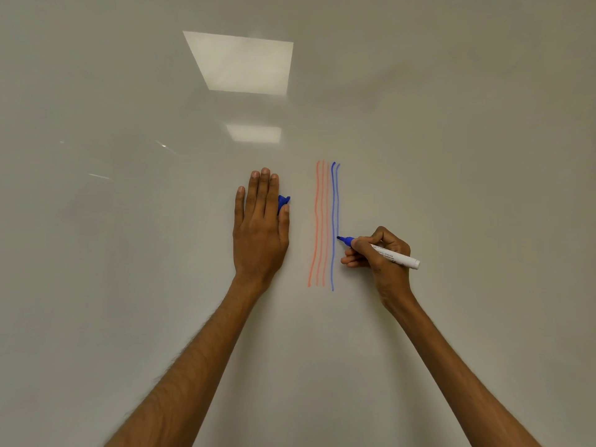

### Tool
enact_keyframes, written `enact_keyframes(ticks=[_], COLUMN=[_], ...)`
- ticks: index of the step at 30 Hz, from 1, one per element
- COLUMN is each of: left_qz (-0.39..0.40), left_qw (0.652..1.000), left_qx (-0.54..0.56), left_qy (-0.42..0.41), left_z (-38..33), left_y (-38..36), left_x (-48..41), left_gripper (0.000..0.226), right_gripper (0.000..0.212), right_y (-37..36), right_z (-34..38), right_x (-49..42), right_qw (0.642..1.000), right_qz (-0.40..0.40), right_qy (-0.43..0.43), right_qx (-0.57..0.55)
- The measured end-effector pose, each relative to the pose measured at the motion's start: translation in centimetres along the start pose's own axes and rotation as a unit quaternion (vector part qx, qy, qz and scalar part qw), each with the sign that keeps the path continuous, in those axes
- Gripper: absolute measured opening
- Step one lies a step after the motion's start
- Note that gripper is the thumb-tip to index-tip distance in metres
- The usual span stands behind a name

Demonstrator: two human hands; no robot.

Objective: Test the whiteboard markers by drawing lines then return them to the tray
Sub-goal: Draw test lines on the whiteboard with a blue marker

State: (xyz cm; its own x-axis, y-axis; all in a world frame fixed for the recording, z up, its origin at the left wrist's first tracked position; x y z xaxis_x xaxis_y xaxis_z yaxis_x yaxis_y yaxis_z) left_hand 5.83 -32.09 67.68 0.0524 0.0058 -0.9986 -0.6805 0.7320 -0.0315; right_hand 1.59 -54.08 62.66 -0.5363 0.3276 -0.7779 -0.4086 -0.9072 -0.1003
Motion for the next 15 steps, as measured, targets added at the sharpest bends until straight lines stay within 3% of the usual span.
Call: enact_keyframes(ticks=[9, 15], left_qz=[0.001, 0.002], left_qw=[1.000, 1.000], left_qx=[0.003, 0.009], left_qy=[0.001, 0.001], left_z=[0.0, 0.1], left_y=[0.0, -0.1], left_x=[0.0, 0.0], left_gripper=[0.052, 0.053], right_gripper=[0.028, 0.023], right_y=[0.4, 0.9], right_z=[-1.0, -2.0], right_x=[1.1, 2.2], right_qw=[0.999, 0.998], right_qz=[0.031, 0.051], right_qy=[-0.001, -0.019], right_qx=[0.026, 0.044])
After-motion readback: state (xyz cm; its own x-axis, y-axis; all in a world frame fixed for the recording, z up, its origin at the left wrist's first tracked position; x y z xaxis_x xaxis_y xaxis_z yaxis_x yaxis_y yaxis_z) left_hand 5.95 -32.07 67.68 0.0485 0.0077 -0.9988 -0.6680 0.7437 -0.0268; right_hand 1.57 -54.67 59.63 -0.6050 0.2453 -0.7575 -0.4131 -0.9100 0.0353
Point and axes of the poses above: each hand's wrist, its own x-axis away from the middle knuckle, its own y-axis out of the back of the hand, z = x × y, the point moved 8 cm from there along -x, towards the middle knuckle, and after that the axes turned 11 degrees about x, right-handed, at the moved point
